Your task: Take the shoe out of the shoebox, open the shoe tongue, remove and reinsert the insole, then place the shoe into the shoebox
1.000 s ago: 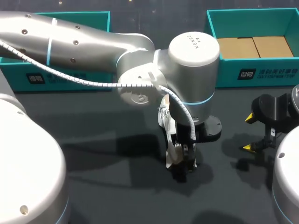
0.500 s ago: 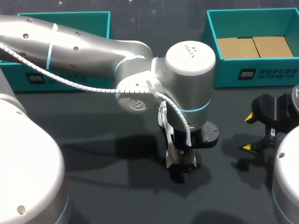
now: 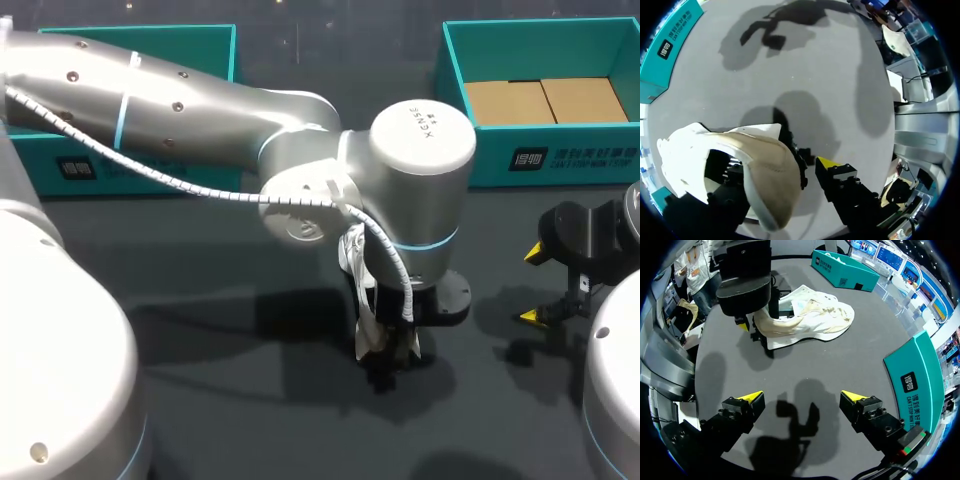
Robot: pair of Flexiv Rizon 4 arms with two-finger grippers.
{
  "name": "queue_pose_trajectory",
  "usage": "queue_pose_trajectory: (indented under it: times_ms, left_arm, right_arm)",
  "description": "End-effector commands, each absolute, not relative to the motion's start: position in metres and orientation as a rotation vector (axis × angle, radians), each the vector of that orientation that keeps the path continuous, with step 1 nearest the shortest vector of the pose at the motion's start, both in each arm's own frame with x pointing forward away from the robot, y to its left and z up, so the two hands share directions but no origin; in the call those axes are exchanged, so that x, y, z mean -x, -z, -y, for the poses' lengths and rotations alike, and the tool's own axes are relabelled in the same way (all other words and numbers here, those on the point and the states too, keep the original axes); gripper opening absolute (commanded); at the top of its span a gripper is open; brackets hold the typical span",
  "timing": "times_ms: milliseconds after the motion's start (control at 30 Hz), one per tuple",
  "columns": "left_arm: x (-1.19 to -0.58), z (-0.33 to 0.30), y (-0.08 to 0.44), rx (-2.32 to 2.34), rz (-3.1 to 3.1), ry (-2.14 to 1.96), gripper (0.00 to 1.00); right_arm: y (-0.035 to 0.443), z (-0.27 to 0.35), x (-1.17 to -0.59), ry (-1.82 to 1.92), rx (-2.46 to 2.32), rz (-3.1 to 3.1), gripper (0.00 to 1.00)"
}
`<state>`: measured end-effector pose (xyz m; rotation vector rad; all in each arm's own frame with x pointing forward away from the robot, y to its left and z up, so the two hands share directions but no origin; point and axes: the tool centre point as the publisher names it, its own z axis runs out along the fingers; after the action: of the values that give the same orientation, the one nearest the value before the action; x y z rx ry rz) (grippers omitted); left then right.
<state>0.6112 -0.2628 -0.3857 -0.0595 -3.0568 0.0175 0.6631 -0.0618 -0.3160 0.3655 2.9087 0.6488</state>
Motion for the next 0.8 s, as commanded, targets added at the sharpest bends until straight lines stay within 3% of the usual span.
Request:
queue_pose_trajectory:
  times_ms: [33, 167, 233, 267, 600, 800]
  left_arm:
    - [-0.609, 0.265, 0.387, 0.064, 3.06, 0.001, 0.5]
    - [-0.608, 0.264, 0.388, 0.07, 3.062, 0.009, 0.43]
    - [-0.608, 0.262, 0.388, 0.069, 3.061, 0.011, 0.2]
    - [-0.608, 0.261, 0.388, 0.068, 3.06, 0.01, 0.0]
    - [-0.606, 0.254, 0.38, 0.051, 3.056, -0.024, 0.0]
    - [-0.614, 0.249, 0.351, 0.042, 3.061, -0.07, 0.0]
  right_arm:
    - [0.315, 0.062, -0.661, -0.644, -0.366, -2.907, 1.0]
    - [0.315, 0.062, -0.661, -0.644, -0.366, -2.907, 1.0]
    - [0.315, 0.062, -0.661, -0.644, -0.366, -2.907, 1.0]
    - [0.315, 0.062, -0.661, -0.644, -0.366, -2.907, 1.0]
    - [0.315, 0.062, -0.661, -0.644, -0.366, -2.907, 1.0]
    - [0.315, 0.062, -0.661, -0.644, -0.366, -2.907, 1.0]
